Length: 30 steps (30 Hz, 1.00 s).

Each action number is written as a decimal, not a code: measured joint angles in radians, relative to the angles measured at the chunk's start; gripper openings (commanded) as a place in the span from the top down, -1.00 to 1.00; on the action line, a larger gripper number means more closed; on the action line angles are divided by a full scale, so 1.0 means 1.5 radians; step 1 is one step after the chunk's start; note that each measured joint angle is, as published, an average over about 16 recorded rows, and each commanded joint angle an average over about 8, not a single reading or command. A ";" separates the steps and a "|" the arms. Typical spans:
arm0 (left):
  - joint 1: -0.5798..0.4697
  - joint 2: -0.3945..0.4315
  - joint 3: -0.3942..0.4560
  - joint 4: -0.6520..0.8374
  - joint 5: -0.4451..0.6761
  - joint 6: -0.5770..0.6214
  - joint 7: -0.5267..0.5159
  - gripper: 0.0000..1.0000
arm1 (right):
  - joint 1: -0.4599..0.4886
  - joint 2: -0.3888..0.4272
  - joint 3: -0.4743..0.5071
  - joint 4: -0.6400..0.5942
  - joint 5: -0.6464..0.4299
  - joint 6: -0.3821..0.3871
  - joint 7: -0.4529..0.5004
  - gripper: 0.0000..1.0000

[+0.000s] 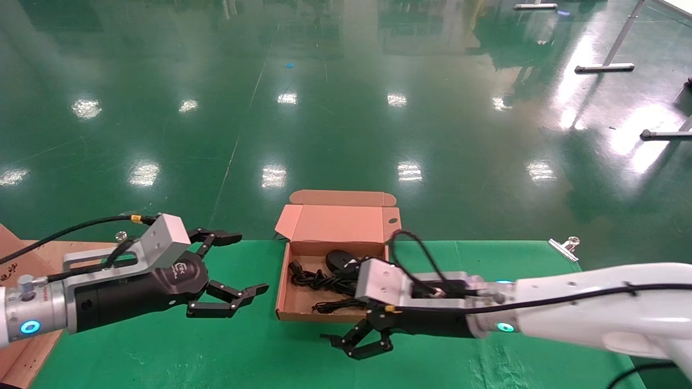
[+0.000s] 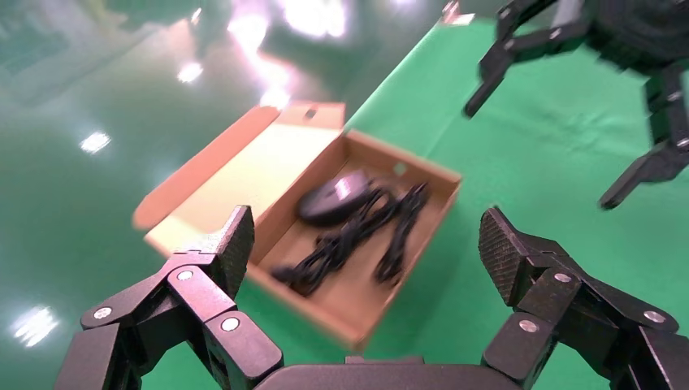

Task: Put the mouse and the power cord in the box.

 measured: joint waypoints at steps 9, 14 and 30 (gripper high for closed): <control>0.034 -0.017 -0.079 -0.062 -0.033 0.087 -0.044 -1.00 | -0.058 0.076 0.114 0.066 0.070 -0.090 0.053 -1.00; 0.053 -0.027 -0.123 -0.096 -0.051 0.135 -0.069 -1.00 | -0.091 0.118 0.178 0.102 0.109 -0.140 0.083 -1.00; 0.111 -0.056 -0.260 -0.202 -0.107 0.285 -0.145 -1.00 | -0.192 0.249 0.374 0.215 0.229 -0.294 0.175 -1.00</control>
